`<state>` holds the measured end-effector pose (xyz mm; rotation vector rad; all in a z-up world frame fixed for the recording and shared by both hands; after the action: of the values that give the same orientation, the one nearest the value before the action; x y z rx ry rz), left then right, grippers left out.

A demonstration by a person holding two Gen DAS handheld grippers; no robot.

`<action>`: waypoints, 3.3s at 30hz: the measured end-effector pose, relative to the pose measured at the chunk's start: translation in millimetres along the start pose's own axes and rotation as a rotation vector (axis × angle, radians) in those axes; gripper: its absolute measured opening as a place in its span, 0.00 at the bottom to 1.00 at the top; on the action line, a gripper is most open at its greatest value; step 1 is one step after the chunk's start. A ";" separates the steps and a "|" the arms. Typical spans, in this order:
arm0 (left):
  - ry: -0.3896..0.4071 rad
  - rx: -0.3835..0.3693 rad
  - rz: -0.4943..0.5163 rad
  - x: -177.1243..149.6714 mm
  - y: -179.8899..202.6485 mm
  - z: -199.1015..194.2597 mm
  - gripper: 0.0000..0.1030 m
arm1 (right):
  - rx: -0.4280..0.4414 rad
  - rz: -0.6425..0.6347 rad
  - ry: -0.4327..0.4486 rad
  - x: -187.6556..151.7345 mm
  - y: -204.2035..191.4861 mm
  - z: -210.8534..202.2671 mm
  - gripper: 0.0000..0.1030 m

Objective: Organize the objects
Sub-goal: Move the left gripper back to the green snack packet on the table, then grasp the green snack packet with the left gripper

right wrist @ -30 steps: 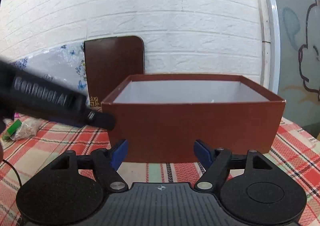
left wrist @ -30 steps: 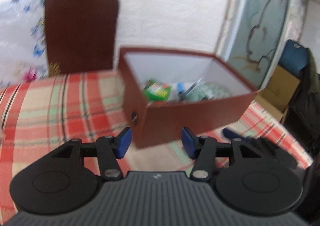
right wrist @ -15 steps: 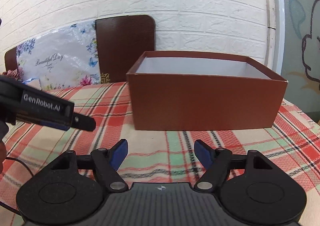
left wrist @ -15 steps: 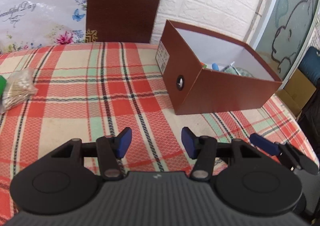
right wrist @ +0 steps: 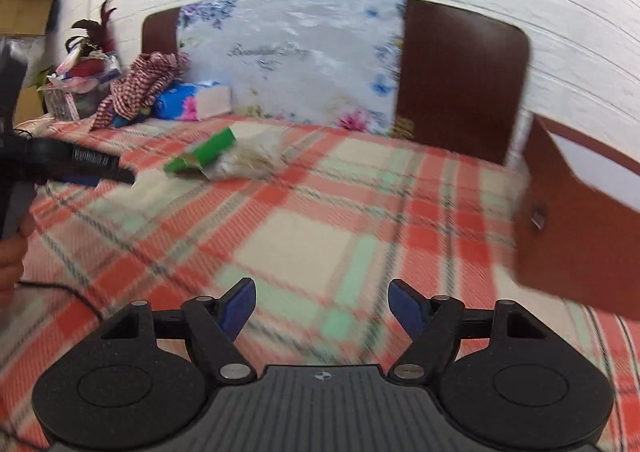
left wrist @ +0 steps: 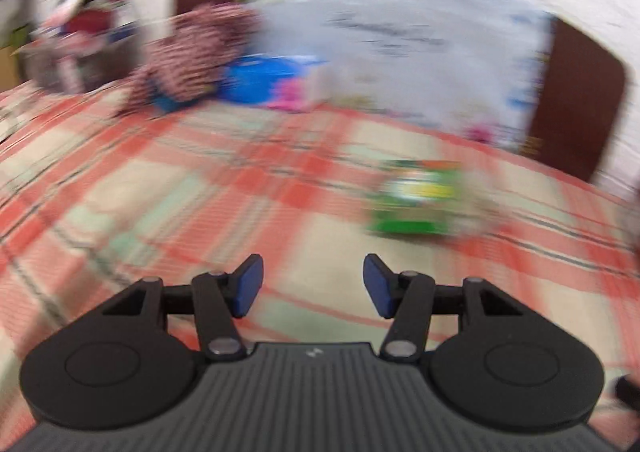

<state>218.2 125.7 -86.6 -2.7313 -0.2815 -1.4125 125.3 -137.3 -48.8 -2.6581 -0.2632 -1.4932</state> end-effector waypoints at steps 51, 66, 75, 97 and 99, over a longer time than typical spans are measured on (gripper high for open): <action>-0.003 -0.095 0.119 -10.0 32.5 3.1 0.68 | -0.211 -0.006 -0.084 -80.2 71.7 -75.2 0.70; -0.310 -0.457 0.457 -81.9 265.8 -112.9 0.70 | -0.184 0.152 -0.065 -94.3 108.2 -90.7 0.81; -0.313 -0.424 0.529 -93.9 286.4 -123.6 0.76 | -0.151 0.149 -0.069 -90.7 117.1 -76.8 0.83; -0.385 -0.531 0.457 -81.1 307.5 -148.5 0.77 | -0.166 0.177 -0.030 -89.2 121.9 -74.8 0.72; -0.397 -0.545 0.452 -84.1 310.5 -149.0 0.77 | -0.167 0.182 -0.028 -90.6 121.6 -76.9 0.72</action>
<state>108.7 -210.2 -57.5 -3.1762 0.7764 -0.9159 37.5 -278.4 -84.4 -2.7427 0.1050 -1.4818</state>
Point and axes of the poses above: each gripper's, at about its wrist camera, not at the fingertips, and z roughly the way its jaws point, y to its right, x to its top, the point moved 8 cm from there along z, roughly the way its jaws point, and after that the axes turned 6 degrees about x, right-handed, at the moved point
